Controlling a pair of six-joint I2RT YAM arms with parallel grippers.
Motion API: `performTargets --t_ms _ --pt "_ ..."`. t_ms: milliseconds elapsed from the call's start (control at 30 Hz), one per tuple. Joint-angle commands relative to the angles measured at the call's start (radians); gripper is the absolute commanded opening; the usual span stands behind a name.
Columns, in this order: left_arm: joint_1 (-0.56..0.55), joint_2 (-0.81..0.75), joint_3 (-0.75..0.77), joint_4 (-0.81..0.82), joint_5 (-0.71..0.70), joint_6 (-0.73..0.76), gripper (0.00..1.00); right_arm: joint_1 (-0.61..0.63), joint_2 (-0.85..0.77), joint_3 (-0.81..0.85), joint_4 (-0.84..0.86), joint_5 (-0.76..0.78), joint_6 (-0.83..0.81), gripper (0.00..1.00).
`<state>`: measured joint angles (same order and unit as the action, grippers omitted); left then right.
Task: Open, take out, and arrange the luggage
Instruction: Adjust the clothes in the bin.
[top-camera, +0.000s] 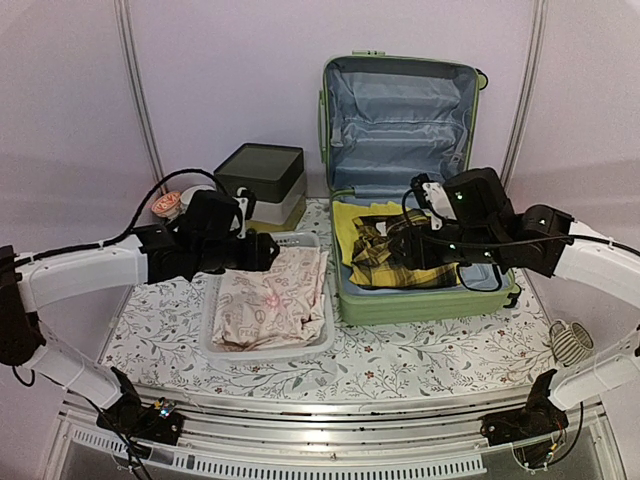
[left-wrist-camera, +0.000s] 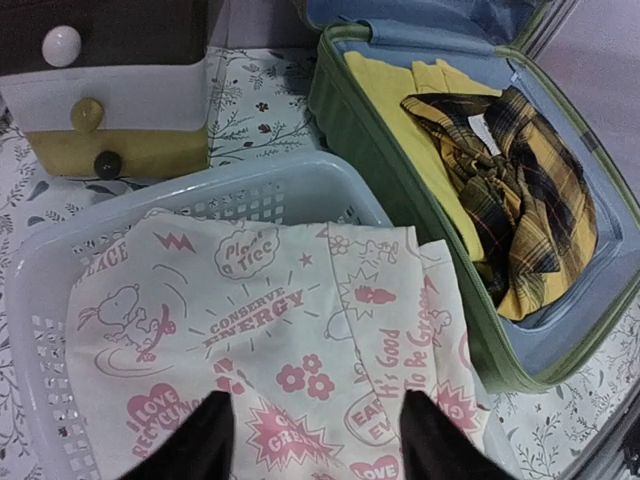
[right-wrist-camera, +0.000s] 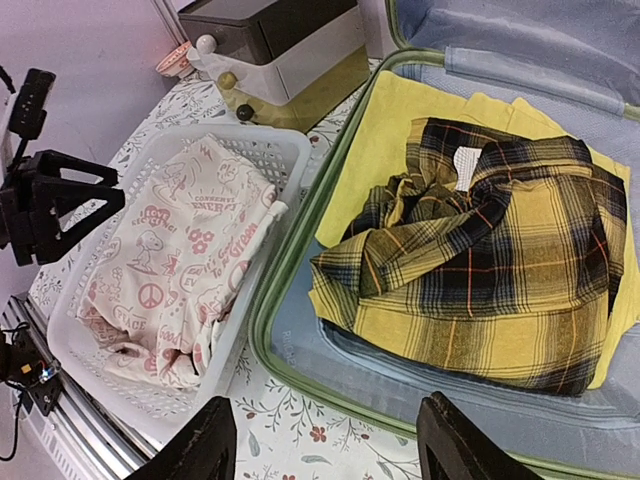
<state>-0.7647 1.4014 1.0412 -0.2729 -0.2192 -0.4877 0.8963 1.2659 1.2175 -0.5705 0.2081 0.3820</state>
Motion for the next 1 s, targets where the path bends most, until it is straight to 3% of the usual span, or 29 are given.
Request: performTargets --t_ms 0,100,233,433,500,600,633,833,967 --pt "0.008 -0.034 -0.093 0.082 -0.034 -0.070 0.98 -0.001 -0.049 -0.081 0.041 0.039 0.027 0.63" --pt "0.019 -0.030 -0.118 0.120 -0.008 -0.095 0.98 -0.002 -0.066 -0.120 0.062 0.019 0.046 0.64" --pt "0.017 -0.025 -0.135 0.200 0.099 -0.079 0.70 -0.002 -0.083 -0.141 0.074 0.005 0.062 0.64" --pt "0.013 0.014 -0.148 0.324 0.237 -0.063 0.52 -0.001 -0.095 -0.171 0.078 -0.010 0.064 0.65" --pt "0.013 0.063 -0.128 0.334 0.263 -0.061 0.38 -0.001 -0.097 -0.185 0.078 -0.011 0.065 0.65" --pt "0.012 0.145 -0.067 0.306 0.301 -0.050 0.04 -0.002 -0.093 -0.189 0.078 -0.016 0.069 0.65" --pt "0.012 0.171 -0.048 0.299 0.304 -0.048 0.00 -0.002 -0.090 -0.188 0.078 -0.017 0.069 0.65" --pt "0.018 0.312 0.017 0.311 0.216 -0.064 0.00 -0.002 -0.082 -0.198 0.093 -0.028 0.072 0.65" --pt "0.035 0.507 0.119 0.247 0.225 -0.066 0.00 -0.001 -0.092 -0.214 0.110 -0.048 0.084 0.65"
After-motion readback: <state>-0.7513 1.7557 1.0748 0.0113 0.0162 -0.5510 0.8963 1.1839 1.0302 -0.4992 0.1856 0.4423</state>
